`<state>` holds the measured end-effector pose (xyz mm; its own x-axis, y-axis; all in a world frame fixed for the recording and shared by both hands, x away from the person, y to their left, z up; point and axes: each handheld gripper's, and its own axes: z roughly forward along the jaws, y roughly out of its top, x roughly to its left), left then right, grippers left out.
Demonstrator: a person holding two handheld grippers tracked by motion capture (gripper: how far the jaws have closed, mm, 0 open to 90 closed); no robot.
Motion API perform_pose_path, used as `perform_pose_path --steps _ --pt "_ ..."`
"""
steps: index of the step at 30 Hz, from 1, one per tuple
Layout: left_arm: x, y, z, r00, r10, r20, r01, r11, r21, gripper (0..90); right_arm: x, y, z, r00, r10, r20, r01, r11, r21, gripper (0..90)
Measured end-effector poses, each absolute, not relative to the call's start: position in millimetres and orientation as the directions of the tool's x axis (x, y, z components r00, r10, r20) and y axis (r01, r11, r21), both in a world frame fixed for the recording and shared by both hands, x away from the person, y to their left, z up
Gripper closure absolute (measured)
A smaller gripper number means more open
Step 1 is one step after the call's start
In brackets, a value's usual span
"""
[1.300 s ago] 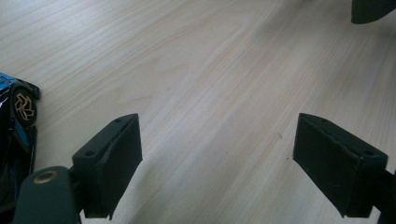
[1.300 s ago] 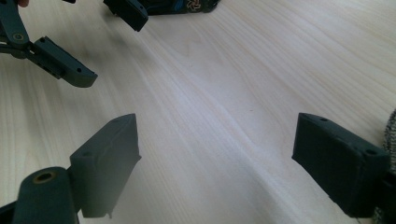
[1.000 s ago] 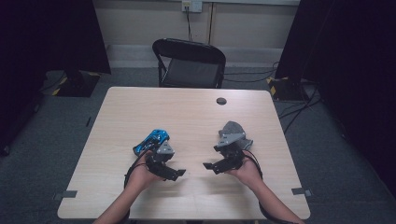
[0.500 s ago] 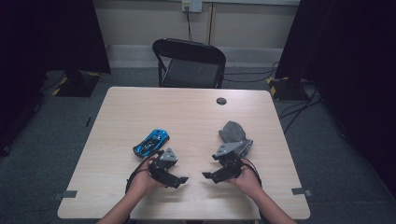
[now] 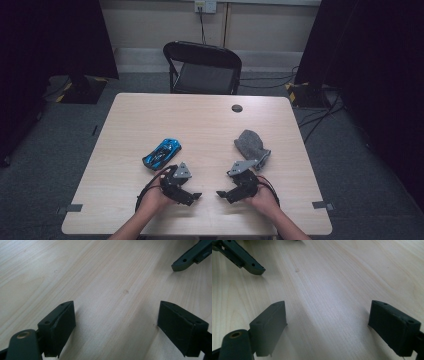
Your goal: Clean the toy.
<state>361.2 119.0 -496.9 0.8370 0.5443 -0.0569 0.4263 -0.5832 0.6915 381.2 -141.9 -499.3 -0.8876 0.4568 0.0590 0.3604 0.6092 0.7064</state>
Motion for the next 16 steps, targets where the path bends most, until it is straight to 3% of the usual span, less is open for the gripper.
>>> perform_pose_path --steps 7,16 --pt "358.5 117.3 -503.6 0.856 0.517 -0.031 0.378 -0.583 0.719 5.9 376.4 -142.9 -502.9 -0.893 0.449 0.025 0.326 0.609 0.723 13.0" --pt "358.8 116.4 -503.8 0.864 0.502 -0.027 0.37 -0.597 0.712 2.0 376.8 -143.0 -503.3 -0.893 0.449 0.023 0.324 0.609 0.724 12.4"
